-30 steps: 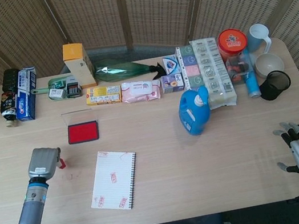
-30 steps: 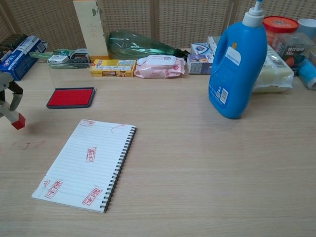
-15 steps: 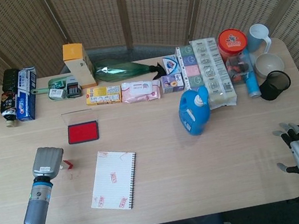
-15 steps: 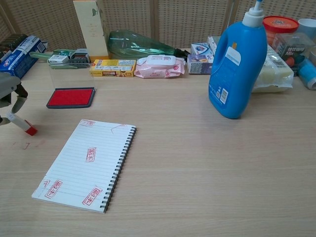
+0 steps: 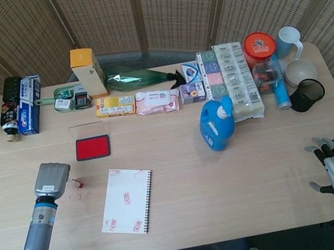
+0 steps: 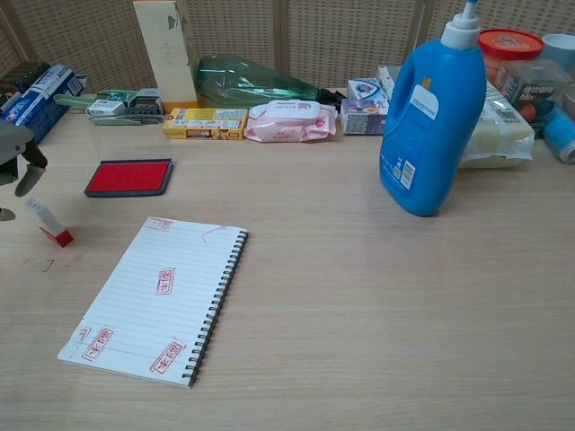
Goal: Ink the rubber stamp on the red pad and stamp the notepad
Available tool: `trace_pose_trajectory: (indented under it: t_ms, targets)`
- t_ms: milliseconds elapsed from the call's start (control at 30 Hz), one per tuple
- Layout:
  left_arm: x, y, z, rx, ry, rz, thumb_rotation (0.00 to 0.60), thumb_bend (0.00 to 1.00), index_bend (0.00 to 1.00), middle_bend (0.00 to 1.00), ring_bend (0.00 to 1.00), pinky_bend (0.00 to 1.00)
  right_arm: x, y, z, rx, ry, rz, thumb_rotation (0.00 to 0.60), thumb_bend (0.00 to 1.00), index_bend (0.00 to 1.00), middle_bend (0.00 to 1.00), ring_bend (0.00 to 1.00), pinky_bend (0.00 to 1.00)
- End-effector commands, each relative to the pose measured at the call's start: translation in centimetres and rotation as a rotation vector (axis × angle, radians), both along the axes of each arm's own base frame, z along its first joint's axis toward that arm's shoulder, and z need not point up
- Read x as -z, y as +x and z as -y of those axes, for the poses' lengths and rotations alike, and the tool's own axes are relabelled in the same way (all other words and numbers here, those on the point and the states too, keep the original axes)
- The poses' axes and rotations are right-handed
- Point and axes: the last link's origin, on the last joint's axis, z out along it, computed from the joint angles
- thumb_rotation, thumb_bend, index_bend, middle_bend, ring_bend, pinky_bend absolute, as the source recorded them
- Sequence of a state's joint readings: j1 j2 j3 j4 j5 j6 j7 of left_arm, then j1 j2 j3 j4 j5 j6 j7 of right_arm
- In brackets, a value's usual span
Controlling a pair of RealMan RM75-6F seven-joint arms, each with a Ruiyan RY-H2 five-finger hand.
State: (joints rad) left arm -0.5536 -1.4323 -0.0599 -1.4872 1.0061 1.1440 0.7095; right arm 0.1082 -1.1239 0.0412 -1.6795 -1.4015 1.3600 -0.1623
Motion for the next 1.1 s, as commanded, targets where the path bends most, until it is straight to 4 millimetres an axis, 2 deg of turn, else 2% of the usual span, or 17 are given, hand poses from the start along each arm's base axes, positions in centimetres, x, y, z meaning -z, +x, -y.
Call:
trace_pose_trajectory:
  t_ms: [33,233,300,333,367,400,433,500,600,700,767,933,1100]
  targets:
    - [-0.9,0.4,0.2,0.007,0.015,0.021,0.600,0.18,0.68,1.00,1.00,1.00,0.0,0.0,0.0,0.000,-0.001,0.000,0.600,0.06,0.21,0.12,0.11,0.08]
    - [-4.7,2.2,1.7,0.060,0.066,0.124,0.600,0.18,0.68,1.00,1.00,1.00,-0.2,0.1,0.0,-0.002,-0.006,0.002,0.600,0.06,0.21,0.12,0.11,0.08]
    - [-6.4,2.6,2.7,0.081,0.082,0.171,0.600,0.17,0.68,1.00,0.98,0.96,-0.4,0.1,0.0,-0.003,-0.016,0.004,0.600,0.06,0.21,0.12,0.11,0.08]
    - [-7.0,2.6,3.2,0.080,0.082,0.188,0.600,0.17,0.67,0.97,0.94,0.92,-0.5,0.1,0.0,-0.004,-0.020,0.005,0.600,0.06,0.21,0.12,0.11,0.08]
    - [-7.5,2.5,3.7,0.075,0.079,0.199,0.600,0.16,0.65,0.88,0.83,0.83,-0.6,0.1,0.0,-0.006,-0.023,0.006,0.600,0.06,0.21,0.12,0.11,0.08]
    - [-8.2,2.3,4.3,0.063,0.076,0.203,0.600,0.14,0.61,0.73,0.66,0.71,-0.7,0.1,0.0,-0.008,-0.027,0.008,0.600,0.06,0.21,0.12,0.11,0.08]
    - [-8.6,2.0,4.8,0.049,0.073,0.201,0.600,0.13,0.57,0.60,0.55,0.63,-0.8,0.2,0.0,-0.011,-0.029,0.008,0.600,0.06,0.21,0.12,0.11,0.08]
    - [-9.4,1.3,5.9,0.012,0.064,0.194,0.600,0.08,0.42,0.27,0.27,0.42,-0.9,0.2,-0.1,-0.020,-0.031,0.008,0.600,0.06,0.21,0.12,0.10,0.08]
    - [-10.2,0.4,7.0,-0.010,0.077,0.186,0.600,0.02,0.24,0.06,0.08,0.26,-1.1,0.4,-0.2,-0.033,-0.035,0.007,0.600,0.05,0.19,0.11,0.09,0.08]
    - [-10.6,-0.5,8.0,-0.019,0.107,0.198,0.600,0.00,0.10,0.00,0.01,0.20,-1.2,0.4,-0.2,-0.047,-0.045,0.003,0.600,0.04,0.18,0.09,0.07,0.07]
    - [-11.0,-1.5,9.2,-0.028,0.145,0.250,0.600,0.00,0.06,0.00,0.00,0.19,-1.5,0.5,-0.2,-0.061,-0.071,-0.007,0.600,0.03,0.16,0.08,0.06,0.07]
    - [-11.5,-2.8,10.8,-0.015,0.180,0.304,0.600,0.00,0.05,0.00,0.00,0.18,-1.8,0.5,-0.2,-0.082,-0.133,-0.016,0.600,0.03,0.15,0.06,0.04,0.06]
    - [-11.6,-3.0,11.7,0.027,0.190,0.325,0.600,0.00,0.05,0.00,0.00,0.17,-1.8,0.5,-0.1,-0.081,-0.160,-0.009,0.600,0.03,0.15,0.06,0.04,0.06]
